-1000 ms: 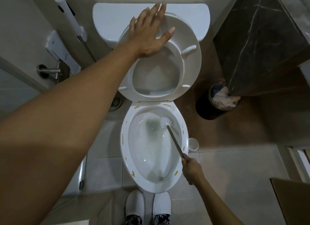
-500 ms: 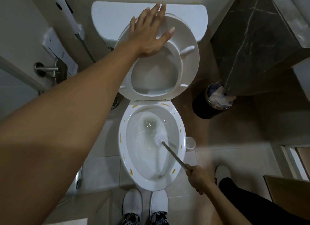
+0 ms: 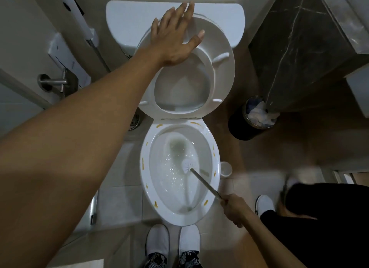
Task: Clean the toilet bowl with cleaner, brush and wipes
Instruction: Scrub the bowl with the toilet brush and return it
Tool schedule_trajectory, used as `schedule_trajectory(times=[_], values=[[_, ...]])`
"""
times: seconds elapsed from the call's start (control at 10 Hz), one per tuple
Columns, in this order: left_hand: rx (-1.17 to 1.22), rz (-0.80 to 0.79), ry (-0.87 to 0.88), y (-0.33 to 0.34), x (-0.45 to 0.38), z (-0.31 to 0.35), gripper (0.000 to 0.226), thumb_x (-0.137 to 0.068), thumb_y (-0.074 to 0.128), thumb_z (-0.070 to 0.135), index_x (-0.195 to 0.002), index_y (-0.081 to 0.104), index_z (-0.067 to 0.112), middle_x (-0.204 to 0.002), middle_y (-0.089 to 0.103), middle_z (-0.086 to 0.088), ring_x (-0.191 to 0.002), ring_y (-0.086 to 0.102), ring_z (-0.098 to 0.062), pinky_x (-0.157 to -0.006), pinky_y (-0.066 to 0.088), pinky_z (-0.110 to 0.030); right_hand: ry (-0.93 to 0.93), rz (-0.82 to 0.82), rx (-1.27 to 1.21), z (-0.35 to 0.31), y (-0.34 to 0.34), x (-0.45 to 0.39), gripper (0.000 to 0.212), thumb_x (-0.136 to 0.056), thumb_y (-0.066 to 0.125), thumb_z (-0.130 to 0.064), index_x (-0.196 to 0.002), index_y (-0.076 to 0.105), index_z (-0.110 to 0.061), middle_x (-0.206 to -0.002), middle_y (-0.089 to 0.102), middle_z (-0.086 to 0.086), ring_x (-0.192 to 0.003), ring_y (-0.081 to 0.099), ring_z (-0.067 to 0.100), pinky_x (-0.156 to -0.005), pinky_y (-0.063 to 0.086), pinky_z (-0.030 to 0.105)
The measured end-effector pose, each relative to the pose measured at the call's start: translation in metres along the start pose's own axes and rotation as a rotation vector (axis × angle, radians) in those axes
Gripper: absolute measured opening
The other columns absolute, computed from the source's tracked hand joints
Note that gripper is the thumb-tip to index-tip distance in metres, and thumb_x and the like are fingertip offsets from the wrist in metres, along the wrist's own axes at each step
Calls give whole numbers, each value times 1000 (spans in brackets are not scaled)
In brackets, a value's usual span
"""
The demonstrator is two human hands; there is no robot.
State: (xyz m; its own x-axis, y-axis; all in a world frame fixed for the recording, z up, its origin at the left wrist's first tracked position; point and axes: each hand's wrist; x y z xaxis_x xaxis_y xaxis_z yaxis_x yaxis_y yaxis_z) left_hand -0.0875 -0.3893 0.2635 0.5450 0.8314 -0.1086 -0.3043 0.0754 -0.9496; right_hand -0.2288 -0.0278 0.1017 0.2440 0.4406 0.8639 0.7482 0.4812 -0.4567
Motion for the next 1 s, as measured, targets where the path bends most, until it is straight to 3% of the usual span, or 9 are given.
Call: schedule_trajectory(times=[0.2,0.3,0.4,0.5,0.6,0.8,0.9,1.0], values=[[-11,1,-2,2,-1,0,71,-96,21,59,-152,-4,23,-160,-4,-3,-147,-5,-26,-115,-3,-53,-5,-41,63,-7,-9,10,39,-102,33,-28,-138,48,-29,-80,55,2,-52,47,14,-42,41,25],[-8,-3,-9,0,0,1,70,-97,20,58,-152,-5,23,-160,-5,-3,-147,-6,-26,-115,-4,-52,-48,10,190,-16,-25,13,35,-103,32,-26,-130,54,-19,-91,57,3,-67,56,16,-52,49,25],[-2,0,-12,-1,2,3,70,-97,20,58,-152,-5,23,-160,-5,-1,-147,-6,-25,-115,-4,-52,-20,-32,393,-31,-44,22,34,-102,34,-20,-127,56,-13,-118,61,8,-101,62,23,-77,51,29],[5,-6,-10,-2,2,2,70,-97,19,59,-152,-5,24,-160,-5,-1,-147,-6,-24,-115,-4,-52,47,-25,490,-47,-69,31,33,-99,44,-18,-128,55,-8,-113,60,8,-96,55,19,-76,40,28],[-3,-8,-3,-1,1,2,71,-96,19,60,-152,-5,23,-160,-6,-2,-147,-6,-25,-115,-4,-53,43,19,508,-62,-86,26,29,-98,45,-15,-122,57,-5,-79,47,1,-70,50,13,-64,38,22],[-6,0,-3,0,0,1,71,-96,19,60,-152,-5,23,-160,-5,-2,-147,-5,-25,-115,-3,-53,59,-83,715,-89,-87,33,34,-98,44,-11,-130,50,-2,-74,38,0,-68,45,13,-80,44,26],[-10,-1,0,0,0,1,71,-96,19,60,-152,-5,23,-160,-5,-2,-147,-5,-25,-115,-3,-53,54,-102,773,-88,-90,30,33,-97,46,-11,-128,53,-1,-71,40,-1,-61,43,10,-74,45,23],[-12,-3,2,0,0,1,71,-96,19,60,-152,-5,23,-160,-5,-2,-147,-5,-26,-115,-3,-54,47,-68,783,-85,-90,22,31,-95,47,-9,-125,56,-4,-72,42,-1,-69,48,13,-81,47,27]])
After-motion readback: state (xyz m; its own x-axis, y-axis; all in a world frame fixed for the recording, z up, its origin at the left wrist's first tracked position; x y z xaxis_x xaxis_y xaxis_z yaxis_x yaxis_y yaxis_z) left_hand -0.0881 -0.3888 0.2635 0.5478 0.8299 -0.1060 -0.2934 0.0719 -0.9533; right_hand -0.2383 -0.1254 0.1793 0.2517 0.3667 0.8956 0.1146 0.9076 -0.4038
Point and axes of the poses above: each hand's wrist, its own x-axis away from the middle knuckle, its own y-axis out of the palm, z = x × y
